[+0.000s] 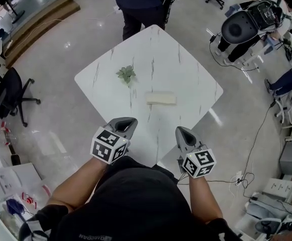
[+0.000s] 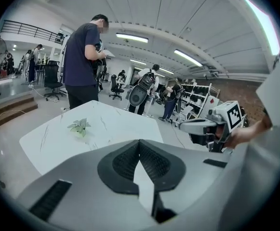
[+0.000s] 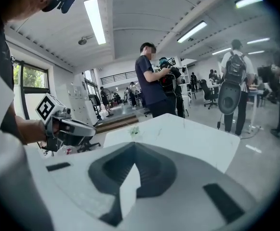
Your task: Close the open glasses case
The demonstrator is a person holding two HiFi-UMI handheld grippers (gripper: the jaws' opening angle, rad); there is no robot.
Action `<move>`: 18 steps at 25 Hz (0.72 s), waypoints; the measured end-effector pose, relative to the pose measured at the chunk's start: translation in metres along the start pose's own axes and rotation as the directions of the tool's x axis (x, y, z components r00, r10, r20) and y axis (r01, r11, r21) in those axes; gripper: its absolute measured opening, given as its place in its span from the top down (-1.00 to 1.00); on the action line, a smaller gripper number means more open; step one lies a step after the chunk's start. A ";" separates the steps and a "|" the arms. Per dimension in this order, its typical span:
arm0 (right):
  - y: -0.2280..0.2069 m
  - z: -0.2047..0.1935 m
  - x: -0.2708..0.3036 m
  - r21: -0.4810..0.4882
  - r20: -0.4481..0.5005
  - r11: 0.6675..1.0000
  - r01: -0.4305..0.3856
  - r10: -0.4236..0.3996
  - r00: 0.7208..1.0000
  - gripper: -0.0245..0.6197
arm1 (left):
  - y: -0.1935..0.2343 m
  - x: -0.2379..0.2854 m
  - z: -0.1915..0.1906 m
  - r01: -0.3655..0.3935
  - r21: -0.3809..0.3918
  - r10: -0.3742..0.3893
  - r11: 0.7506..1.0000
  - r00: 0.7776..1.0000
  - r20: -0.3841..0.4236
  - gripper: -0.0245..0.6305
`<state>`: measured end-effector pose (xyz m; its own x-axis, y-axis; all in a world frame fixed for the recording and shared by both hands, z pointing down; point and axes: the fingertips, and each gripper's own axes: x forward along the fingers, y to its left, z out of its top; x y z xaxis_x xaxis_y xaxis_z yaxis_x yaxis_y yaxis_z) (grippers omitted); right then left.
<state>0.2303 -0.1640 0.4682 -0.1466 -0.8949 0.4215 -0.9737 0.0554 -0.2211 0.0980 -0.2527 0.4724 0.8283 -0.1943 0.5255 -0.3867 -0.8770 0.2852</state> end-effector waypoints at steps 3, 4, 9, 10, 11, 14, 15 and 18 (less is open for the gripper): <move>0.006 -0.008 -0.004 0.008 -0.007 1.000 0.007 -0.007 1.000 0.92 | -0.007 -0.001 -0.003 0.021 0.015 -0.020 1.000 1.000 -0.010 0.91; 0.008 -0.010 -0.005 0.010 -0.009 1.000 0.008 -0.008 1.000 0.92 | -0.009 -0.001 -0.004 0.026 0.018 -0.026 0.999 1.000 -0.012 0.91; 0.018 -0.018 -0.008 0.013 -0.010 1.000 0.012 -0.012 1.000 0.92 | -0.014 -0.005 -0.007 0.046 0.031 -0.046 0.998 0.999 -0.017 0.91; 0.019 -0.019 -0.009 0.016 -0.010 1.000 0.014 -0.014 1.000 0.92 | -0.014 -0.006 -0.008 0.049 0.034 -0.048 0.998 0.999 -0.017 0.91; 0.020 -0.020 -0.009 0.021 -0.009 1.000 0.016 -0.016 1.000 0.92 | -0.014 -0.007 -0.009 0.051 0.037 -0.050 0.998 0.999 -0.017 0.91; 0.019 -0.022 -0.010 0.029 -0.010 0.999 0.024 -0.024 1.000 0.92 | -0.013 -0.008 -0.010 0.050 0.038 -0.049 0.998 0.999 -0.017 0.91; 0.019 -0.022 -0.010 0.031 -0.009 0.999 0.027 -0.026 1.000 0.92 | -0.013 -0.008 -0.010 0.048 0.037 -0.048 0.998 0.999 -0.015 0.91; 0.020 -0.021 -0.013 0.032 -0.005 0.999 0.033 -0.033 0.999 0.92 | -0.014 -0.010 -0.008 0.048 0.032 -0.048 0.998 0.999 -0.008 0.91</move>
<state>0.2096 -0.1424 0.4767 -0.1154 -0.8939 0.4333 -0.9719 0.0115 -0.2352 0.0917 -0.2343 0.4697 0.8425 -0.1490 0.5176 -0.3335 -0.8989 0.2842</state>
